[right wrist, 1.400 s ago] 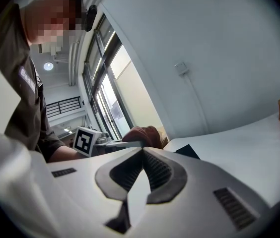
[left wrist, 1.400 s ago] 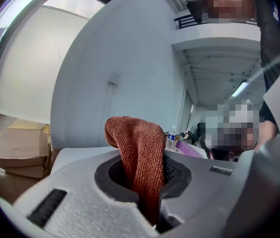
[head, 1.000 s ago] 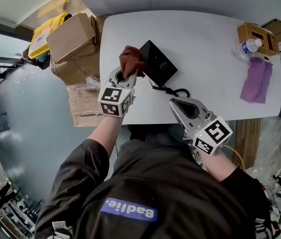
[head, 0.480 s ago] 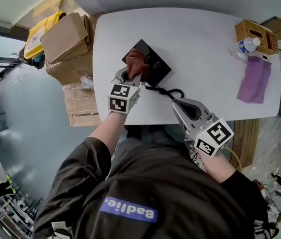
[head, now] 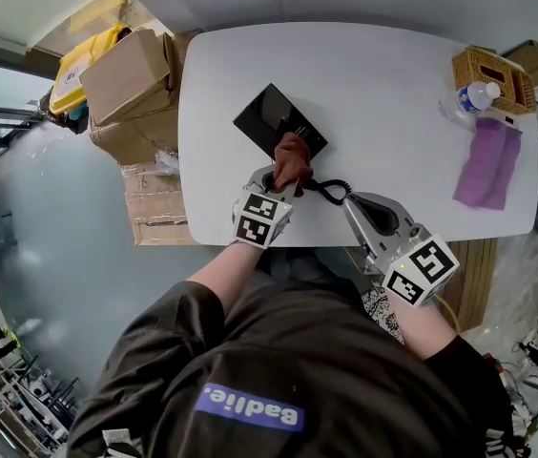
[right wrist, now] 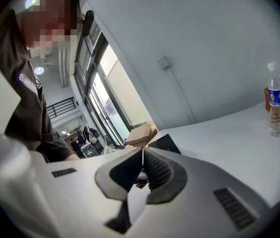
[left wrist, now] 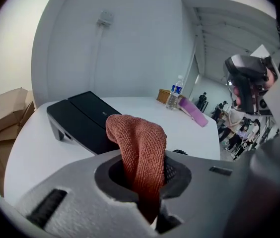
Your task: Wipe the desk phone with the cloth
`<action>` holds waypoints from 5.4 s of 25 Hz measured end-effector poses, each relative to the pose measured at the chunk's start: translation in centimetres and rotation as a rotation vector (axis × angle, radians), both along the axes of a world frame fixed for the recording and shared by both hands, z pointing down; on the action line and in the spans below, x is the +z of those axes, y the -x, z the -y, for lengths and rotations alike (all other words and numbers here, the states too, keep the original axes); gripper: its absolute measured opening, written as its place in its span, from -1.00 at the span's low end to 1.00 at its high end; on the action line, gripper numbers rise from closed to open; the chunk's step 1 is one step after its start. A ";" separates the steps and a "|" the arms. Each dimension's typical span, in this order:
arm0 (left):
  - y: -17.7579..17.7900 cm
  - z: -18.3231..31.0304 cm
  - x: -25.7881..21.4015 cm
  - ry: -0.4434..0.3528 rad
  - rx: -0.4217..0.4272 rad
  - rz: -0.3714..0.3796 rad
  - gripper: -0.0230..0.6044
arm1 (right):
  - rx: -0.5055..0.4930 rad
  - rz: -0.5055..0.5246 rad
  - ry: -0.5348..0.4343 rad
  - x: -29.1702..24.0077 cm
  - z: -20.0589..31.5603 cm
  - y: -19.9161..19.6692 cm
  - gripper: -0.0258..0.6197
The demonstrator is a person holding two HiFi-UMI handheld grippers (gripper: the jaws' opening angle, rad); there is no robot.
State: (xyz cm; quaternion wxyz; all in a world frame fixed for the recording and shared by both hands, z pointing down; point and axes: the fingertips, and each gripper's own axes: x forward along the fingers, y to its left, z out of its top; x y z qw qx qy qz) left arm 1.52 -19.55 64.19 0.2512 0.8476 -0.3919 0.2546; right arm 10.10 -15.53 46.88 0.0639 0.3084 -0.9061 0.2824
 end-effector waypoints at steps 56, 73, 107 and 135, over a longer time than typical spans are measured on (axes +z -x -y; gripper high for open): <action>1.2 11.3 -4.9 0.049 -0.257 -0.107 -0.76 | 0.071 0.099 0.035 0.7 0.9 -4.3 -0.83; -6.0 3.5 -0.8 0.211 -0.072 -0.157 -0.76 | 0.129 0.100 0.038 -0.2 -1.5 -4.6 -0.83; 9.4 -16.3 -22.8 -0.237 0.199 -0.348 -0.76 | 0.129 -0.070 -0.167 -9.2 -16.5 12.6 -0.83; 7.6 -26.5 -29.9 -0.400 0.148 -0.333 -0.76 | 0.049 -0.067 -0.321 -11.8 -23.6 10.8 -0.83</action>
